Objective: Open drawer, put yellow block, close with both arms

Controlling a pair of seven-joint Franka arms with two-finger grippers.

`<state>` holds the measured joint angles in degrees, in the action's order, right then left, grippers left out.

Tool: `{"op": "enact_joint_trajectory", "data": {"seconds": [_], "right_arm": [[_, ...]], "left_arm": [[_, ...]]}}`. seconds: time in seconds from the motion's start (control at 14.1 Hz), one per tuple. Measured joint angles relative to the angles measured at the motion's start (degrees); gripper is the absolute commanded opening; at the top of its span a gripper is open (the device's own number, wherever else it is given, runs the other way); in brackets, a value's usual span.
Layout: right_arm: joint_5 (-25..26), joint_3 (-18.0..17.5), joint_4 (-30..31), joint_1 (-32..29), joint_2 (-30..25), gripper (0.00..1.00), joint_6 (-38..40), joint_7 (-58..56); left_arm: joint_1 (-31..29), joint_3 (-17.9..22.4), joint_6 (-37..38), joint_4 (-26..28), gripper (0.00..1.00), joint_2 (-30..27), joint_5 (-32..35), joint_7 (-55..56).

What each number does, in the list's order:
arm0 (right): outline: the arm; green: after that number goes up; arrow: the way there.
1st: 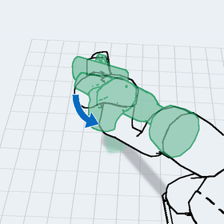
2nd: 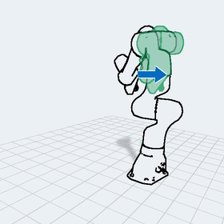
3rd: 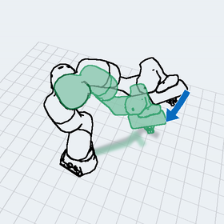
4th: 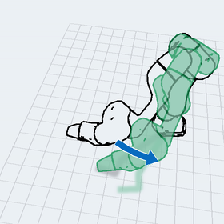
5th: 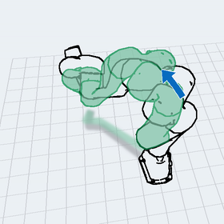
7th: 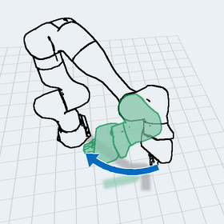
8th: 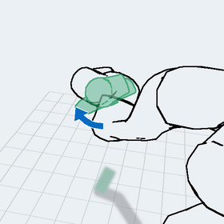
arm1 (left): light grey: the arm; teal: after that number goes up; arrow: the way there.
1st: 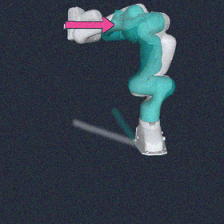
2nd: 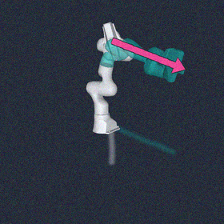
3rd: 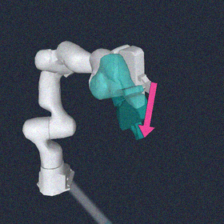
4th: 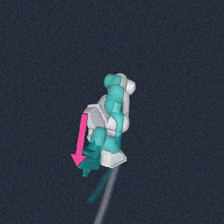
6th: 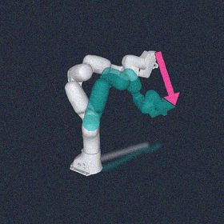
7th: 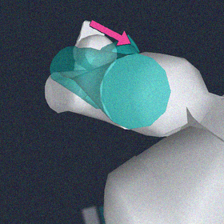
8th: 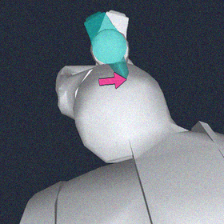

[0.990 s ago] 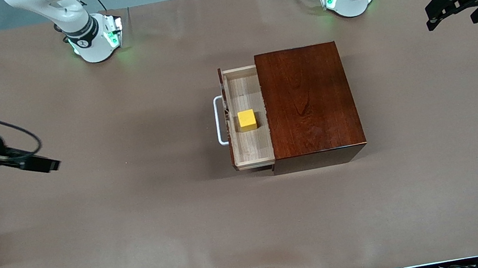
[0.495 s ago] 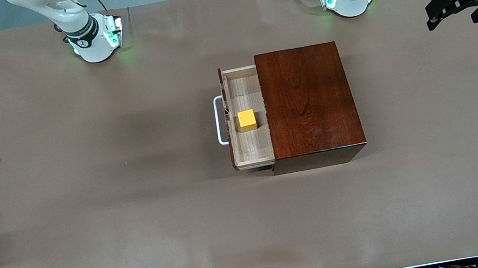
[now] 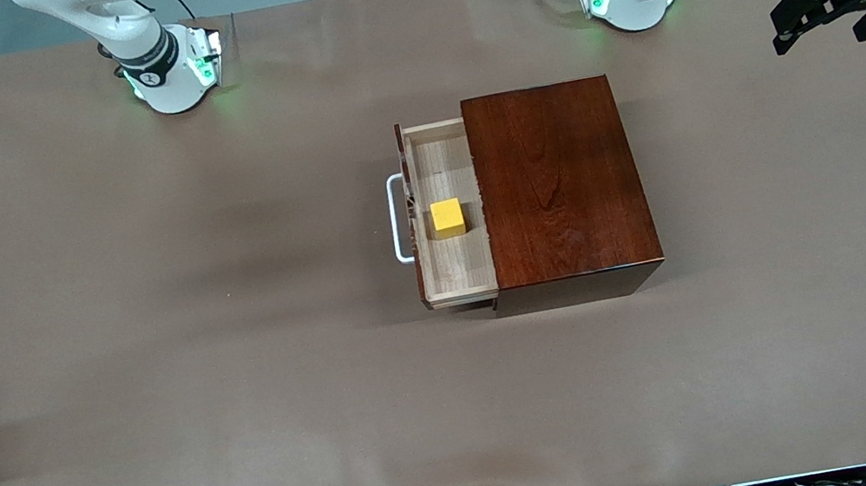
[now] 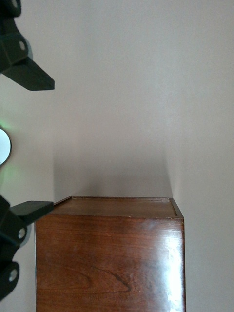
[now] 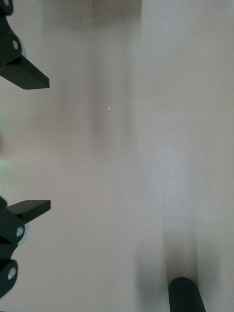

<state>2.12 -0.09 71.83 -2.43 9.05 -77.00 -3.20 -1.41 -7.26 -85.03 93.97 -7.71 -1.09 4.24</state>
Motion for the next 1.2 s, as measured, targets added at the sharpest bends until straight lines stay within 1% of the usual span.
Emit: {"op": "enact_joint_trajectory", "data": {"seconds": [0.28,0.49,0.64,0.85,0.99,1.06,1.2], "right_arm": [[0.1,0.2,6.4,-0.2,-3.8,1.0,-3.3,-6.5],[0.1,0.2,10.8,-0.4,-7.2,1.0,-4.5,-7.8],[0.1,-0.1,11.9,-0.4,-8.4,1.0,-5.1,-7.8],[0.1,-0.1,12.1,-0.4,-8.7,1.0,-5.1,-7.8],[0.1,-0.1,12.2,-0.4,-8.7,1.0,-5.3,-7.8],[0.1,0.0,12.2,-0.4,-8.7,1.0,-5.3,-7.8],[0.1,-0.1,12.2,-0.4,-8.7,1.0,-5.4,-7.8]], "left_arm": [[0.0,0.0,0.0,-0.9,1.0,0.0,0.0,-0.2],[0.0,0.0,0.0,-1.9,1.0,0.0,0.0,-0.2],[0.0,0.0,0.0,-2.1,1.0,0.0,0.0,-0.2],[0.8,-0.3,0.1,-2.1,1.0,0.2,-1.2,-0.2],[3.3,-2.4,0.1,-2.1,1.0,1.2,-2.2,2.9],[4.7,-4.5,0.1,-2.4,1.0,2.1,-2.2,6.9],[7.8,-9.4,-0.3,-4.9,1.0,5.8,-2.3,17.0]]}}
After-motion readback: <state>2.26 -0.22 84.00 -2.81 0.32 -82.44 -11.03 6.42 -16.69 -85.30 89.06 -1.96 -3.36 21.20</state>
